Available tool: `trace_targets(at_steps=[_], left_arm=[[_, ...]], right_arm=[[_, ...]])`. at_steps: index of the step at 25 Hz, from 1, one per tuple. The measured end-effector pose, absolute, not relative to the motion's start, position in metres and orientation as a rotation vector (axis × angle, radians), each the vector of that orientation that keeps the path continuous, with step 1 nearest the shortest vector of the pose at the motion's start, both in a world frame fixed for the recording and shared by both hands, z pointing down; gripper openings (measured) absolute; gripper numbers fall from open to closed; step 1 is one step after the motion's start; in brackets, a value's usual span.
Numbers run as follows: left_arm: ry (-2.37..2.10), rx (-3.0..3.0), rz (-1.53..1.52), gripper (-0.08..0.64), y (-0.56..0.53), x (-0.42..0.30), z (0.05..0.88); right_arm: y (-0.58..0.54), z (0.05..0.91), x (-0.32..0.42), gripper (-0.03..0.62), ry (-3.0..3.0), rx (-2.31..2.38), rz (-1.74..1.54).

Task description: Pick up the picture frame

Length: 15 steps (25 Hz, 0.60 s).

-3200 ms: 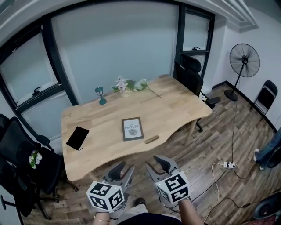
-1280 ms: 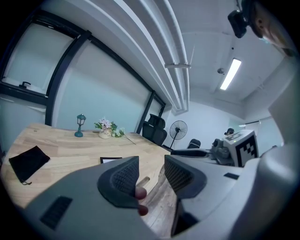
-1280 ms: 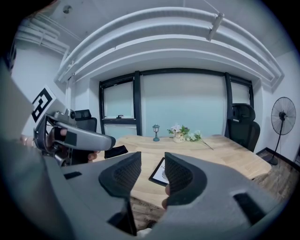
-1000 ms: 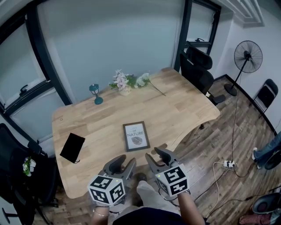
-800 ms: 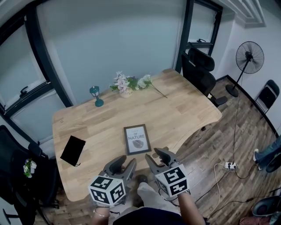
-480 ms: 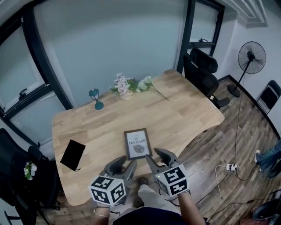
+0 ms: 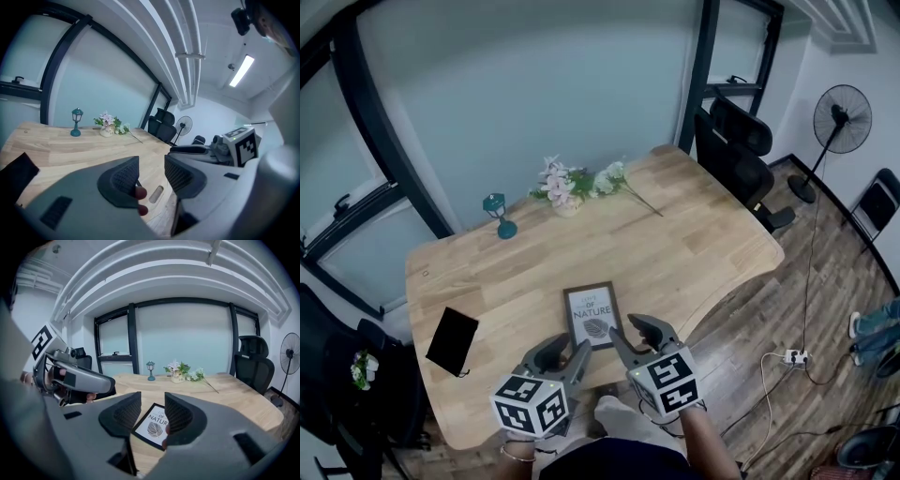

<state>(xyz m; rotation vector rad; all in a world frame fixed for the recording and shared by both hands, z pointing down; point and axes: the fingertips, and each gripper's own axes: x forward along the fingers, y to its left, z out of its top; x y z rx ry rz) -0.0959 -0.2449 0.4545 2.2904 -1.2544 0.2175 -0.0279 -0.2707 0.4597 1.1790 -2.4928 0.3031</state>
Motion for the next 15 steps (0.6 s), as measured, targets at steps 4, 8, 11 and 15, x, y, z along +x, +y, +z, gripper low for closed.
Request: trace_targets(at_steps=[4,8,11,15], left_arm=[[-1.253,2.274,0.230,0.161,-0.258,-0.096,0.463],[-1.255,2.249,0.233,0.162,-0.272,-0.100,0.472],[-1.262,2.232,0.230,0.161,-0.283,-0.104,0.477],[-1.271,2.213,0.225,0.161,-0.298,-0.106,0.484]], right_arm=[[-0.285,0.467,-0.028,0.130,-2.486,1.160,0.305],[-0.299,0.475,-0.029,0.130,-2.474,1.137,0.309],[-0.308,0.483,-0.031,0.130,-2.462,1.115,0.310],[-0.321,0.494,-0.033,0.130,-2.439,1.087,0.311]])
